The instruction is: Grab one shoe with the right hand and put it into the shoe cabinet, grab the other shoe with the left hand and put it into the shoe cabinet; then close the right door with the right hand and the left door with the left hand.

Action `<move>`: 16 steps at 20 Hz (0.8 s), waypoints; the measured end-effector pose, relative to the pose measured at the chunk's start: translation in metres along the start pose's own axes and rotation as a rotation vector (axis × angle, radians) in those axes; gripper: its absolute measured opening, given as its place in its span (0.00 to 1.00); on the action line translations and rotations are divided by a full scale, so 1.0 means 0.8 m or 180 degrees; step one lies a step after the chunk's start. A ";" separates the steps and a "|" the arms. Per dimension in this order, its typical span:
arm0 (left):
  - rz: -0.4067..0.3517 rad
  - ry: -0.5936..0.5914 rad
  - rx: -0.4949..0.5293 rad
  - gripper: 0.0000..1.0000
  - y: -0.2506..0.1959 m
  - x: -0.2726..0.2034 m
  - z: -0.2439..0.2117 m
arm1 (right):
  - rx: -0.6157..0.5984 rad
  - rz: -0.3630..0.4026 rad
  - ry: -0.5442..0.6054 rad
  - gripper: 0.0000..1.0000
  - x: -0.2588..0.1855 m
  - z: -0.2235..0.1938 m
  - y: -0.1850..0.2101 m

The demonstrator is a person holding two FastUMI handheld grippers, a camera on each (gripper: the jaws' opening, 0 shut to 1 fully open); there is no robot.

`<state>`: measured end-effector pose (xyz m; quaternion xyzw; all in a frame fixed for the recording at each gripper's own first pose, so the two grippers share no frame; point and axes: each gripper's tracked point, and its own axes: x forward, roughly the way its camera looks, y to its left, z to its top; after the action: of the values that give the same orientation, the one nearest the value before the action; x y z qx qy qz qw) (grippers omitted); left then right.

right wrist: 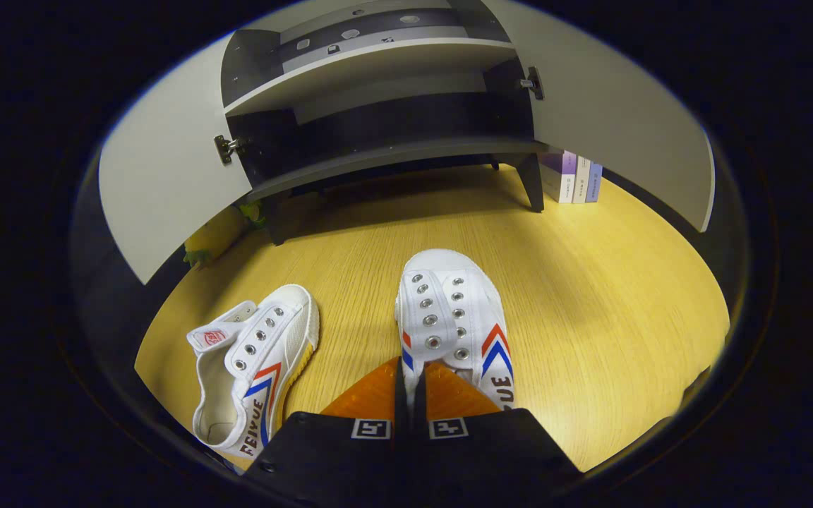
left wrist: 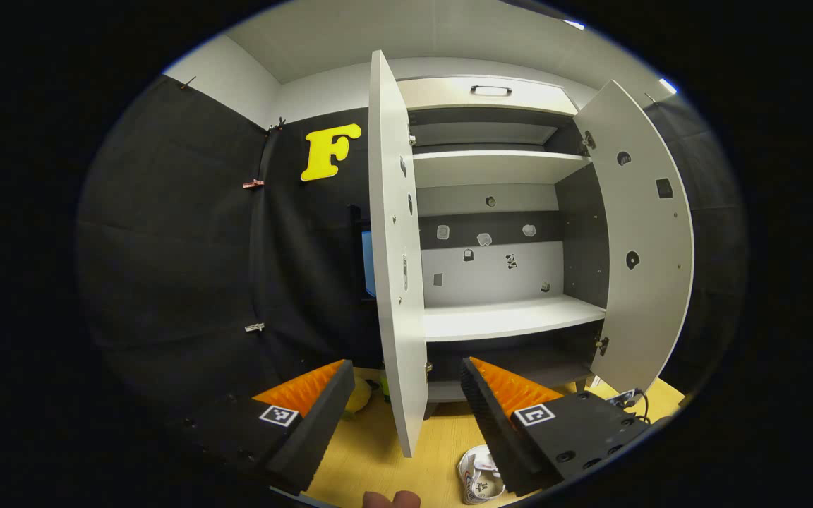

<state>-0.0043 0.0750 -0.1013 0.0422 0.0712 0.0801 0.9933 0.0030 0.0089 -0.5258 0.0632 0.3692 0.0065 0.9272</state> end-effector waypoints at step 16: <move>-0.0104 -0.0048 -0.0140 0.95 -0.005 -0.010 0.019 | 0.0020 0.0337 -0.0623 0.05 -0.177 0.256 0.062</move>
<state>-0.0093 0.0685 -0.0858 0.0199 0.0626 0.0651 0.9957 0.0418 0.0269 -0.2757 0.0858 0.2730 0.0481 0.9570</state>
